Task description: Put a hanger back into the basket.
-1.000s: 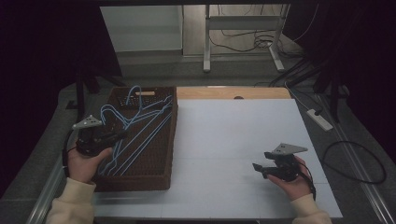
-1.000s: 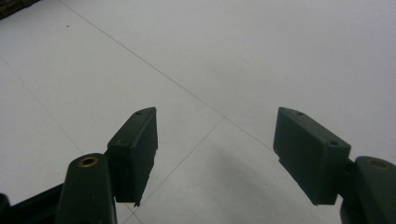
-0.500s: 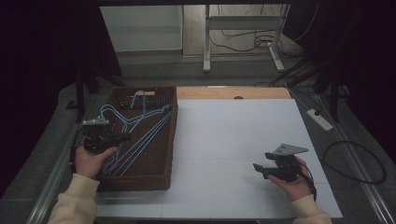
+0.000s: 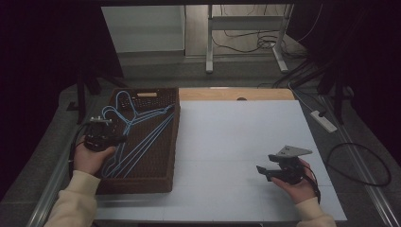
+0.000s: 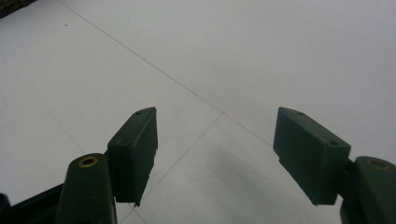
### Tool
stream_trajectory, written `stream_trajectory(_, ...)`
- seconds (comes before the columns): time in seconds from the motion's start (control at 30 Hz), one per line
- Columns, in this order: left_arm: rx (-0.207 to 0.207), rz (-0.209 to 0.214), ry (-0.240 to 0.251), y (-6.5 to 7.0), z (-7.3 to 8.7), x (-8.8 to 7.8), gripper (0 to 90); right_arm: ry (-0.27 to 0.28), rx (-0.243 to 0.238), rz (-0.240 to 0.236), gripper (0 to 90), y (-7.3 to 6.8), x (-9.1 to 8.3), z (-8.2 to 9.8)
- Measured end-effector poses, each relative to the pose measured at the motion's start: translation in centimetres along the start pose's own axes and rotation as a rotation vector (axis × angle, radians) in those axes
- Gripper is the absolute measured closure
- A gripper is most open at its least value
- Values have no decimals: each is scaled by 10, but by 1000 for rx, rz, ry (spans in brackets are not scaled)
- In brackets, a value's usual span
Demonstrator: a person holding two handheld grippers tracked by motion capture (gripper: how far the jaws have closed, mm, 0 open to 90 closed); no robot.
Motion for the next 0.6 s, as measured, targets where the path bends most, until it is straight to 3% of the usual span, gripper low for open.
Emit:
stream_trajectory(0.13,24,-29,-32,-1,2,8,808,-3,1,1,316,0,0,0)
stream_trajectory(0.27,54,-82,11,0,-2,6,605,-3,5,3,316,1,0,0)
stream_trajectory(0.37,73,-50,113,8,-8,-7,494,0,5,2,315,1,-1,0)
stream_trajectory(0.43,87,-6,183,17,-10,-19,443,4,7,1,315,1,-1,0)
stream_trajectory(0.6,123,60,260,34,-9,-34,387,4,3,1,315,0,-2,0)
Point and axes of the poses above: each handheld gripper's, and its own axes: x roughly forward along the jaws, z roughly out of its underside, y roughly to its right, the point moved 7 cm from there along x, roughly forward along the jaws, and after that the axes turned 1 degree about x, right-handed, at the moved point
